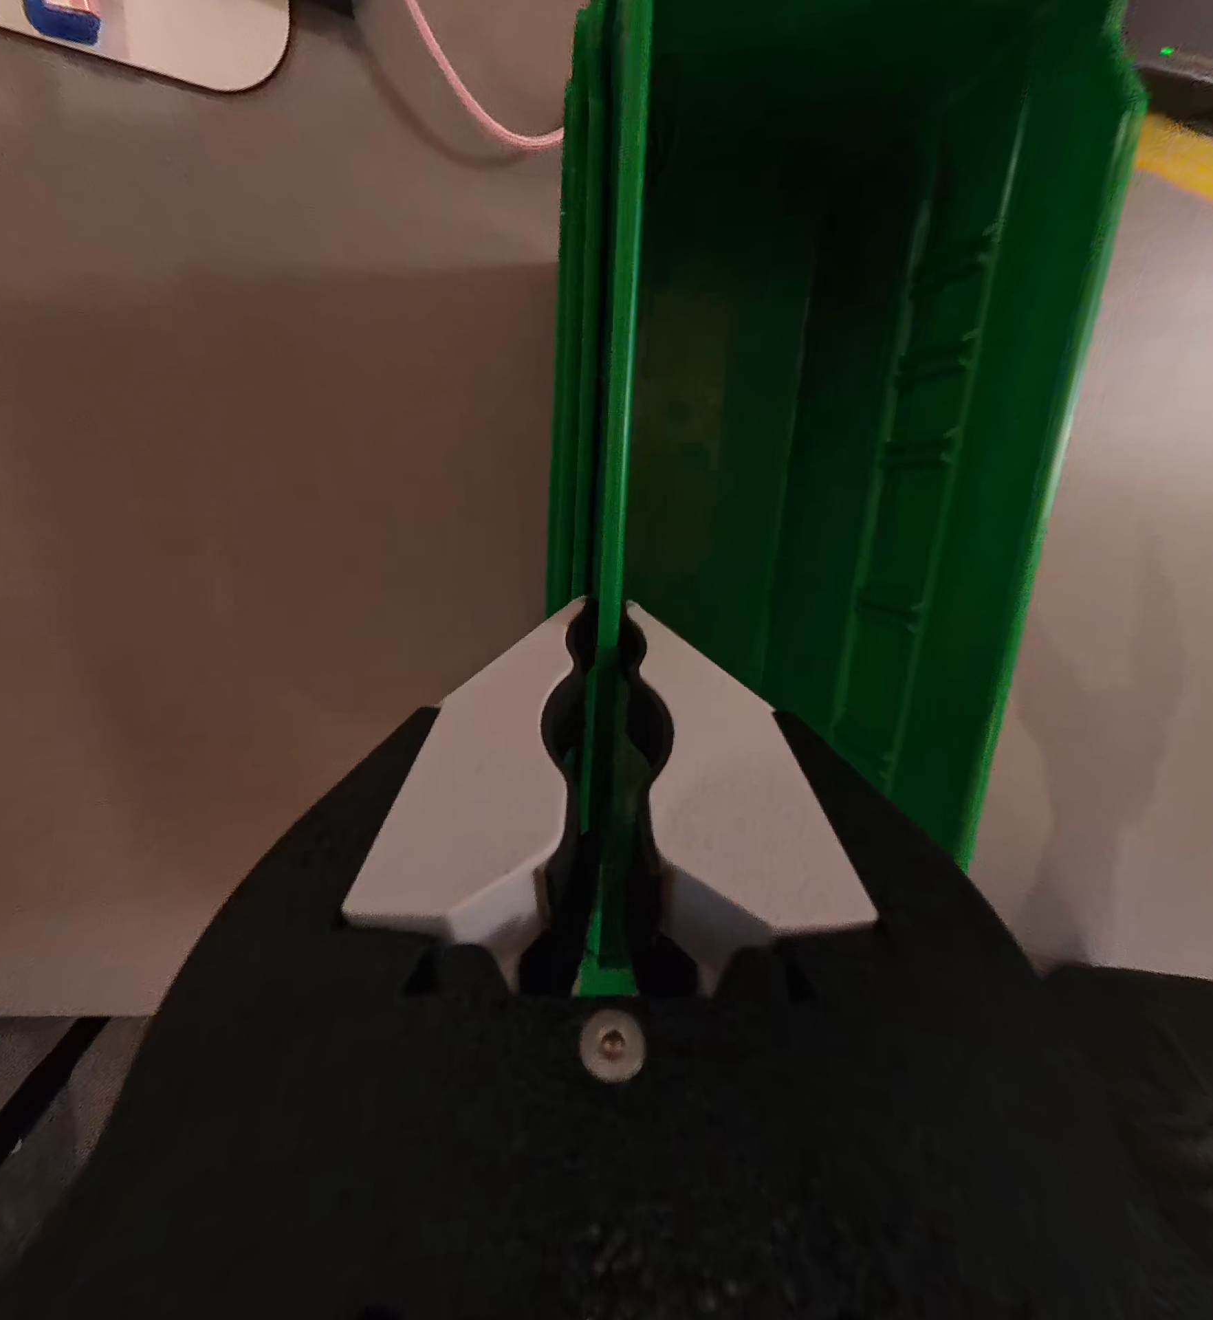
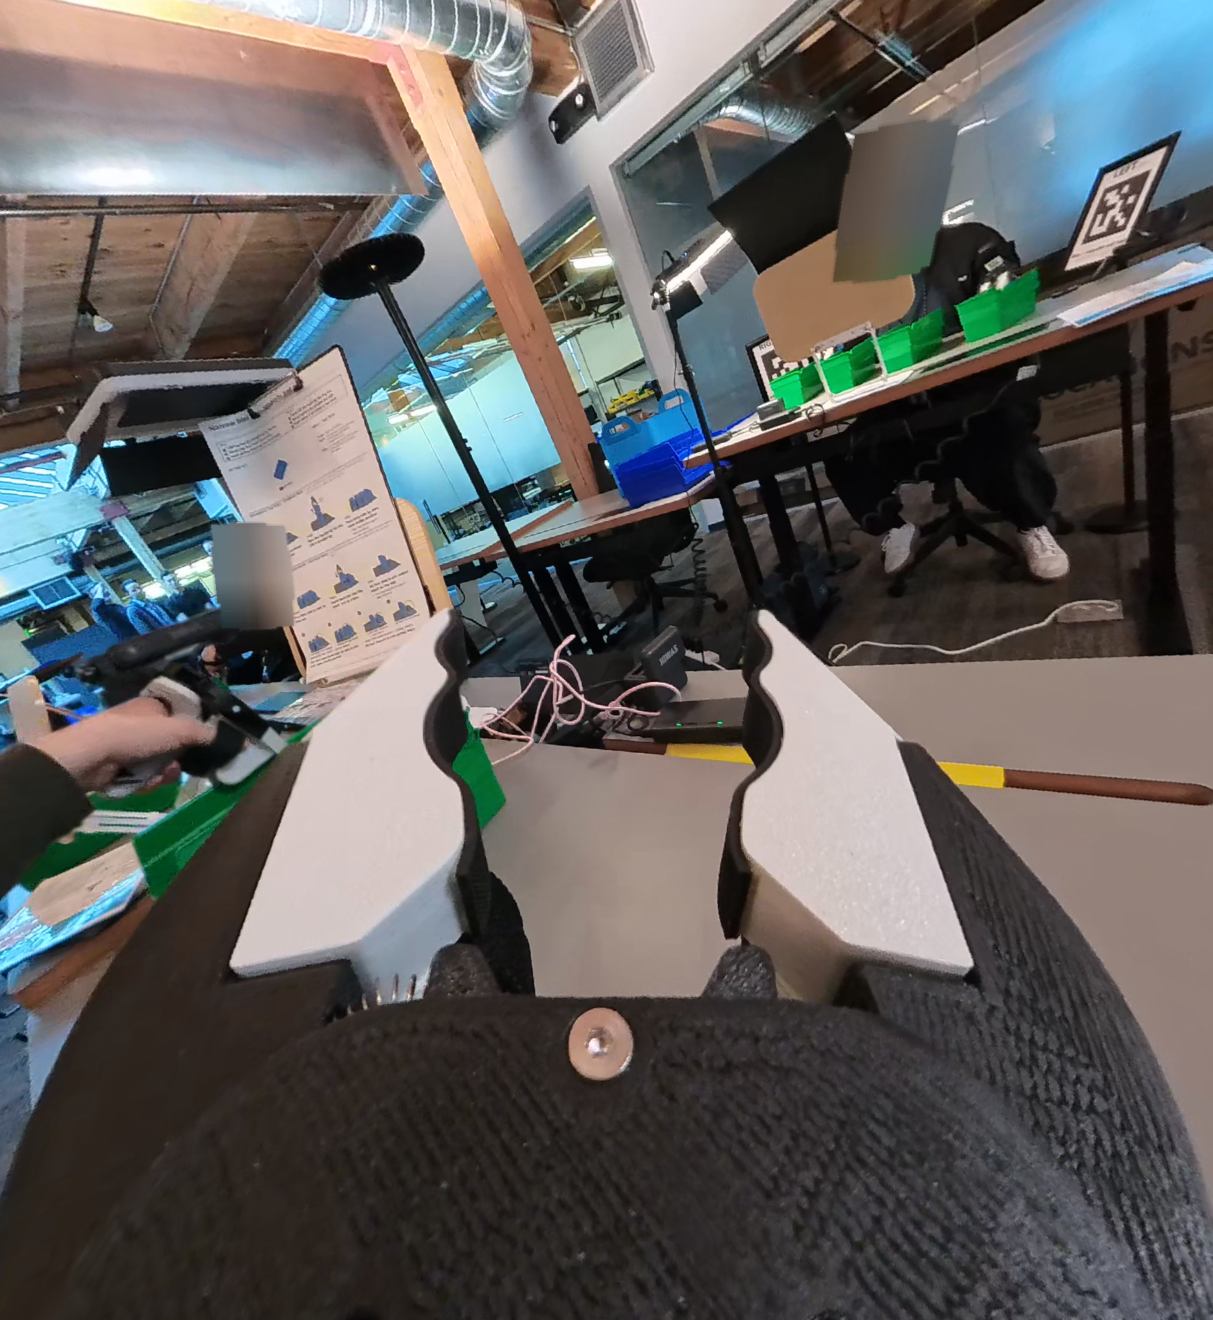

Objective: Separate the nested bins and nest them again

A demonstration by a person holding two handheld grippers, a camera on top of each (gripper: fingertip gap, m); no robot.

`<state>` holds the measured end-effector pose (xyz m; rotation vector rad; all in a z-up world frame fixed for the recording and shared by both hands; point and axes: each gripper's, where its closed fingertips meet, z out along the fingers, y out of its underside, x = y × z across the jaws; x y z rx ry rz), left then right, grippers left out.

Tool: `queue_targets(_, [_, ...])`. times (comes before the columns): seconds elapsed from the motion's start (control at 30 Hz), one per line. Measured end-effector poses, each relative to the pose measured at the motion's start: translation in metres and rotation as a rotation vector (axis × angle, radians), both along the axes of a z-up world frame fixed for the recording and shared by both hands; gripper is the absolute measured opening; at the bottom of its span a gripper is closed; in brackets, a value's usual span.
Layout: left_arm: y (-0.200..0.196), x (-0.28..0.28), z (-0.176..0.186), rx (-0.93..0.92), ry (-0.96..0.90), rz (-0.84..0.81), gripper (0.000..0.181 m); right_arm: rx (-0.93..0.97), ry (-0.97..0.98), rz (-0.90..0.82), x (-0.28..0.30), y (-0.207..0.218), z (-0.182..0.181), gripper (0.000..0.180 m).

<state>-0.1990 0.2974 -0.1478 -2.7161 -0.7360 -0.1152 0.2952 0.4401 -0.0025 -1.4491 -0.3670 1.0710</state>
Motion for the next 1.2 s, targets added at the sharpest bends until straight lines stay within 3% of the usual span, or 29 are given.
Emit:
queue_targets(0.2, [0.003,-0.002,-0.007,0.038,0.02,-0.023,0.003,-0.003,-0.025,0.001,-0.007,0.001,-0.002,0.077])
queue_targets(0.43, [0.007,-0.004,-0.003,0.274,0.074,-0.104,0.002,0.008,-0.059,-0.013,-0.013,-0.002,-0.001,0.078])
queue_targets(0.8, [0.012,-0.006,0.016,0.434,0.185,-0.134,0.002,-0.003,-0.092,-0.039,-0.015,0.0,-0.005,0.078])
queue_targets(1.0, [0.004,-0.002,0.0,0.329,0.031,-0.109,0.003,-0.009,-0.105,-0.027,-0.02,0.0,-0.008,0.078])
queue_targets(1.2, [0.006,-0.002,-0.005,0.244,0.084,-0.147,0.002,-0.008,-0.11,-0.026,-0.022,0.0,-0.007,0.078])
